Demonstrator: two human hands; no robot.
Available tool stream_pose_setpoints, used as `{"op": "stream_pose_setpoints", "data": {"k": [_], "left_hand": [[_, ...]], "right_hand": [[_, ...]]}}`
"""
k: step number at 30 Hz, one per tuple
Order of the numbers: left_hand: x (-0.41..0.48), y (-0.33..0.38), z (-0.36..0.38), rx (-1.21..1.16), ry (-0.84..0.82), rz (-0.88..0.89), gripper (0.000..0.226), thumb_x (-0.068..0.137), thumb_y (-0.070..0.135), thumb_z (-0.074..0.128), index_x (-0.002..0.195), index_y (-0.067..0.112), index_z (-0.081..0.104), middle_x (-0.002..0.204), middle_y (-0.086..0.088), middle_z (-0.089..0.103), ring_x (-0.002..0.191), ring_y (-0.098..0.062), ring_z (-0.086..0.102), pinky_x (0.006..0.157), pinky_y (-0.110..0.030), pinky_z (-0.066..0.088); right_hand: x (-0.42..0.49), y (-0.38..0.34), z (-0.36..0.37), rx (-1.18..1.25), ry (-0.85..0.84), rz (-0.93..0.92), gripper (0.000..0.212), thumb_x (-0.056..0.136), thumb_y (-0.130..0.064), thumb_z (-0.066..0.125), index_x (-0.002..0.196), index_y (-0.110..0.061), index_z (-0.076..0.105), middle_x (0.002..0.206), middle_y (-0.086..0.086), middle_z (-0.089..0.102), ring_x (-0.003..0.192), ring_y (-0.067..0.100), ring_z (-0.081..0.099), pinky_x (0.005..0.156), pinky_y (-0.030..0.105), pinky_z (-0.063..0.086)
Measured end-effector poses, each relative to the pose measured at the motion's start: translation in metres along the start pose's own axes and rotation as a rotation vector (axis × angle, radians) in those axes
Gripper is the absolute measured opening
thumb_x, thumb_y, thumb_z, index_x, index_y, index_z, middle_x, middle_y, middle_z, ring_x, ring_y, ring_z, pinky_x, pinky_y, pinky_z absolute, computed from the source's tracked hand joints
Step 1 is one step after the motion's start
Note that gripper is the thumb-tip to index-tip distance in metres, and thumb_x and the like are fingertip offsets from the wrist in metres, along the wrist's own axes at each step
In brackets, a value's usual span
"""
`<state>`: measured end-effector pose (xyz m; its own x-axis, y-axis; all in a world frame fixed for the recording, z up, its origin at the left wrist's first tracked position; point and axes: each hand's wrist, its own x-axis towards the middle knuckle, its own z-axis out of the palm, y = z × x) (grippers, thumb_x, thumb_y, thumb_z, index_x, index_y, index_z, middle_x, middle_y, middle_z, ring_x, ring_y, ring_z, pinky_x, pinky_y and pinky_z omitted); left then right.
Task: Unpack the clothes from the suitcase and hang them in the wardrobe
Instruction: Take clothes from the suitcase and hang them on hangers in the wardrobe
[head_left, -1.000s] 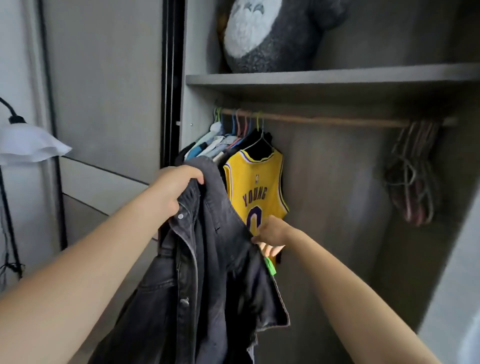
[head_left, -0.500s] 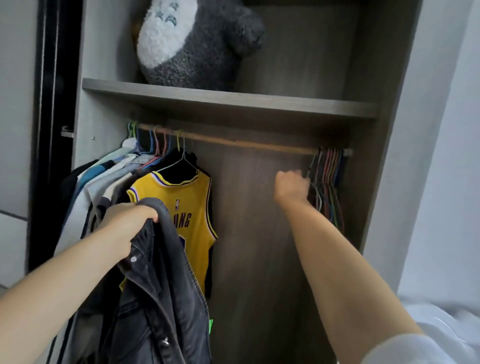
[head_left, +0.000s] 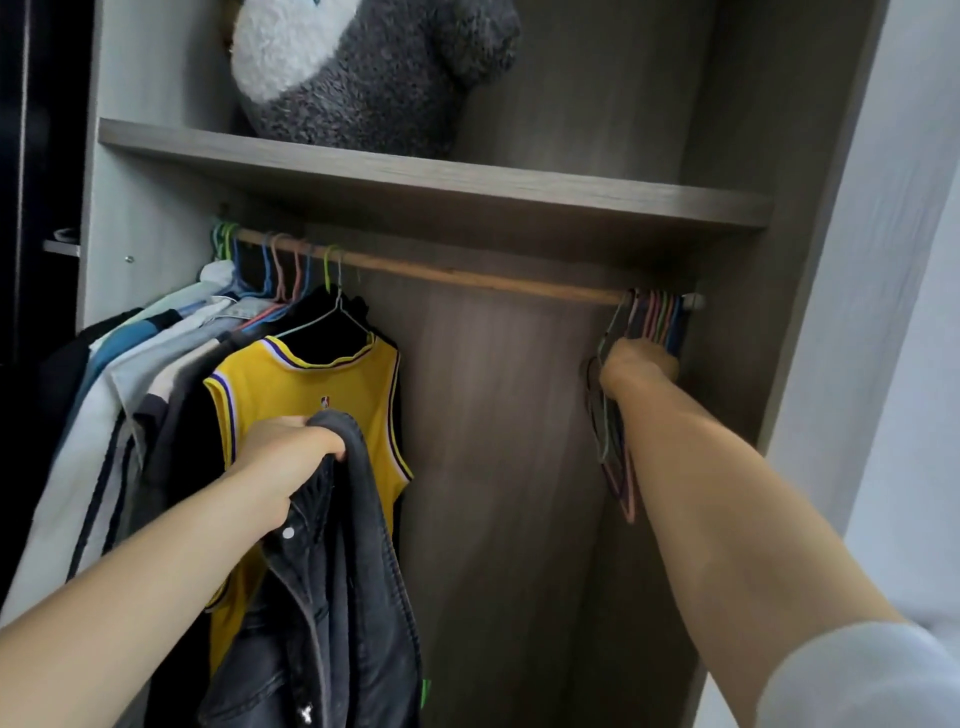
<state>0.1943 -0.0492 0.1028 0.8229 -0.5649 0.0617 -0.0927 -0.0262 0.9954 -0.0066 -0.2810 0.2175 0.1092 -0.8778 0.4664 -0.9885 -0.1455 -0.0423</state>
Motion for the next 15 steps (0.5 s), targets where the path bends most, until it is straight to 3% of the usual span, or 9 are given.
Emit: {"op": "stream_pose_setpoints", "data": {"k": [7,15], "left_hand": [[0.014,-0.006,-0.008,0.046,-0.043,0.021,0.026,0.082,-0.001,0.061,0.103,0.013,0.066,0.102,-0.013,0.065,0.097,-0.036,0.057,0.075,-0.039,0.044],[0.017,-0.013,-0.018,0.061,-0.016,0.026,0.02,0.083,-0.002,0.061,0.097,0.012,0.064,0.086,-0.009,0.061,0.09,-0.034,0.056,0.075,-0.038,0.043]], "right_hand": [[0.004,0.001,0.001,0.353,-0.066,0.108,0.036,0.094,-0.019,0.053,0.126,-0.002,0.058,0.129,0.017,0.059,0.118,0.034,0.058,0.088,0.037,0.049],[-0.001,-0.004,-0.004,0.617,0.129,0.16,0.035,0.096,-0.02,0.054,0.124,0.0,0.059,0.129,0.018,0.06,0.119,0.036,0.056,0.092,0.038,0.048]]}}
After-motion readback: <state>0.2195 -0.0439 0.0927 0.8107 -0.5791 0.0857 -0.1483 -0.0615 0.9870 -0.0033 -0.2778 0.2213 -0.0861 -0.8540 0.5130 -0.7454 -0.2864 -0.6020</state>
